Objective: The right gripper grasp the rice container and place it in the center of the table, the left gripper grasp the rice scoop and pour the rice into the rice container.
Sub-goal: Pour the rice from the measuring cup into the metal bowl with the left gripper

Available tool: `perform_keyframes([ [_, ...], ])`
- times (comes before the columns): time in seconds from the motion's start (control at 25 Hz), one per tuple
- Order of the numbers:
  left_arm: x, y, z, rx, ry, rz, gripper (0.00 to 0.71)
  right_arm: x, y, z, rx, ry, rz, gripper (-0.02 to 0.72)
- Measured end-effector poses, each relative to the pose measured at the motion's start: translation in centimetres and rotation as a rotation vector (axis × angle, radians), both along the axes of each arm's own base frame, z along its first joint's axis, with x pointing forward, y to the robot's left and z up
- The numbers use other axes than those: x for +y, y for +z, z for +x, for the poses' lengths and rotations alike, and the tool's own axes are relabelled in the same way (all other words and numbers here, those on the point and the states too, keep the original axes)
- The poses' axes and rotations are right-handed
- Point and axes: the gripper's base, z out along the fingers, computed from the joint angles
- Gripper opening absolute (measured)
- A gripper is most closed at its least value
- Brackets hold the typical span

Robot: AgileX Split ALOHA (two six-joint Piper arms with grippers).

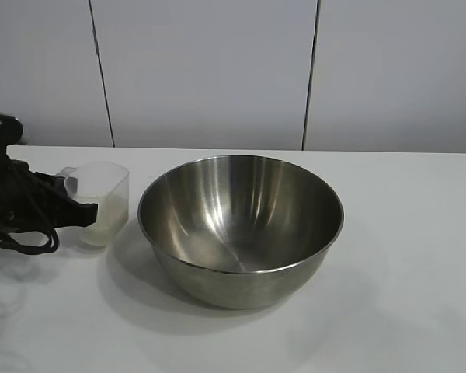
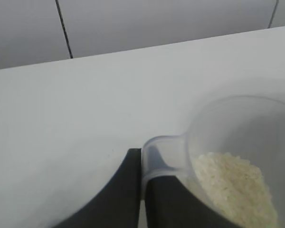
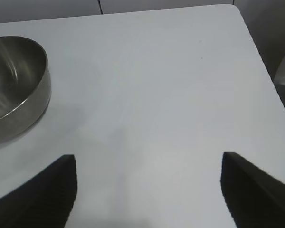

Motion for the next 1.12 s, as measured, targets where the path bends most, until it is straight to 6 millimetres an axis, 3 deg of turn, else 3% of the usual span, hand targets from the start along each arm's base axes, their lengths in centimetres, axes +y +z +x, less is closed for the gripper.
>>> perform_keyframes([
  [0.24,-2.2,5.4,1.7,-0.131,-0.125,0.193,0.006,0.0,0.0,0.0,0.000,0.000,0.000,0.567],
  [0.48,-7.6,8.0,2.1,-0.226,-0.335,0.599,0.006,0.0,0.0,0.0,0.000,0.000,0.000,0.567],
  [0.72,-11.9,8.6,0.3,-0.428,-0.552,1.009,0.006,0.0,0.0,0.0,0.000,0.000,0.000,0.567],
  [0.92,-13.2,8.5,-0.7,-0.615,-0.665,1.245,0.006,0.0,0.0,0.0,0.000,0.000,0.000,0.567],
  [1.12,-14.0,7.3,-1.0,-0.737,-0.775,1.356,0.006,0.0,0.0,0.0,0.000,0.000,0.000,0.567],
])
